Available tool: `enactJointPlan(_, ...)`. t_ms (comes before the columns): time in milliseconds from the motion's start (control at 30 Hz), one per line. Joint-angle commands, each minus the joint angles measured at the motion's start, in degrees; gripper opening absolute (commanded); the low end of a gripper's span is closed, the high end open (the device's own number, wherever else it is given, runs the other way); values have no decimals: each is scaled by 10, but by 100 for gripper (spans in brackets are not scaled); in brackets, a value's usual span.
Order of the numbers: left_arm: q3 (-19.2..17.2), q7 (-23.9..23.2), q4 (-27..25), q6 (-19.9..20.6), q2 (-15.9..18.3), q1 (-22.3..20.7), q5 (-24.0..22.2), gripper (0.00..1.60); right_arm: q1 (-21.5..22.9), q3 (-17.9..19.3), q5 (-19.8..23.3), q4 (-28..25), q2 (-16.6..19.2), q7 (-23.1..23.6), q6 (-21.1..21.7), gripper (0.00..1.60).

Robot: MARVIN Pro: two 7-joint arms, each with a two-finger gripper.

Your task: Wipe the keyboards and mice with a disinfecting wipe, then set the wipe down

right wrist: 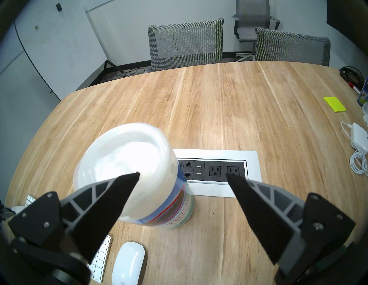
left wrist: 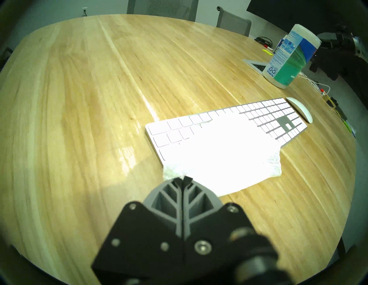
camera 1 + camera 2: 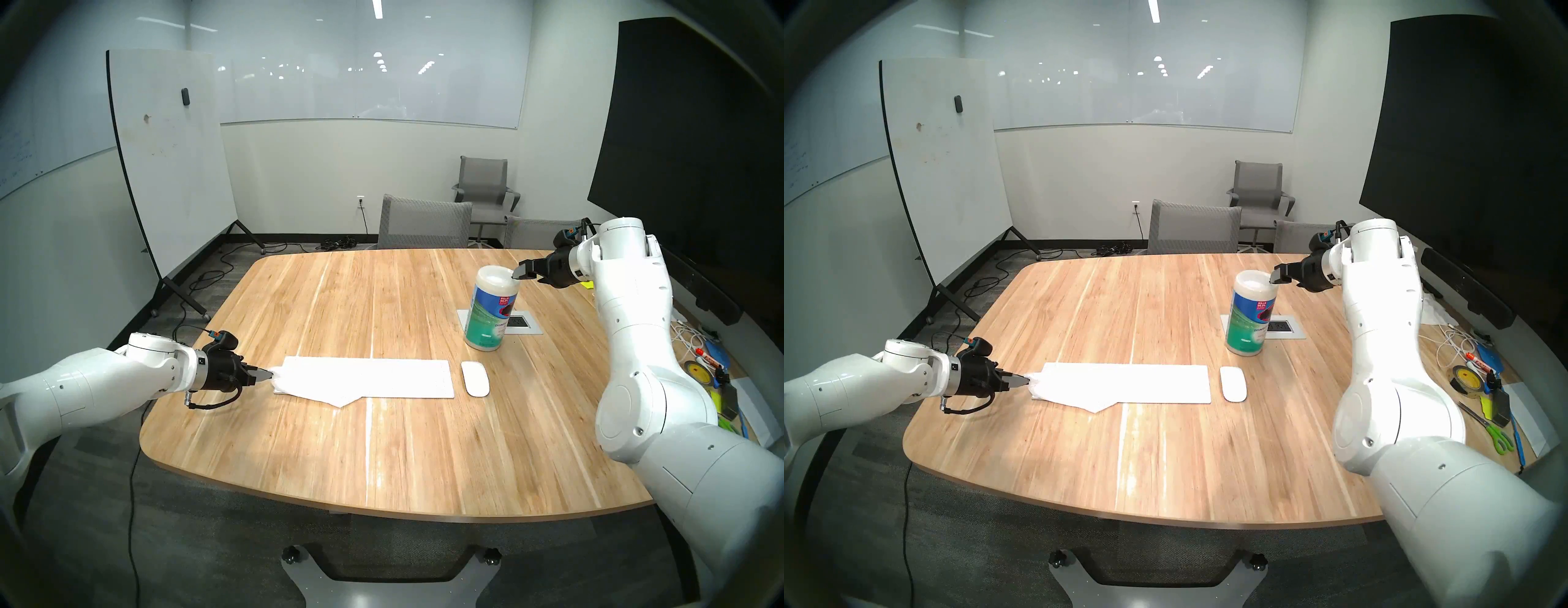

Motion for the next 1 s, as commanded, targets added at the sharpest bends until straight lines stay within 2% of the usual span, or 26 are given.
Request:
enactJointPlan(0,-7,-3,-7,-4,5,-10,2,0,14,1,3,-11,0,5,-1,160)
enactJointPlan(167,-7,-8,1,-7,-5,-12,5,0,14,1,3,-11,0,5,-1,160)
enactJointPlan(200,-7,-8,2,-6,-7,-13,5,23,14,1,3,-11,0,5,-1,160)
enactJointPlan(233,-7,-9,3,-6,-8,-13,5,40,14,1,3,-11,0,5,-1,160)
enactJointPlan(267,-8,-10,5,-7,-10,-13,5,66,14,1,3,-11,0,5,-1,160)
enactJointPlan(300,-8,-11,6,-8,-12,-13,6,70,14,1,3,-11,0,5,-1,160)
enactJointPlan(333,-8,-11,8,-9,-13,-13,7,94,14,1,3,-11,0,5,-1,160)
enactJointPlan(367,-8,-12,9,-9,-14,-13,7,107,14,1,3,-11,0,5,-1,160)
enactJointPlan(400,-8,-12,10,-10,-15,-14,7,127,14,1,3,-11,0,5,-1,160)
enactJointPlan(467,-8,-12,11,-10,-18,-14,9,147,14,1,3,-11,0,5,-1,160)
enactJointPlan(533,-8,-13,13,-10,-19,-15,11,160,14,1,3,-11,0,5,-1,160)
enactJointPlan(967,-11,-18,12,1,-42,-48,51,160,14,1,3,-9,0,4,-1,160)
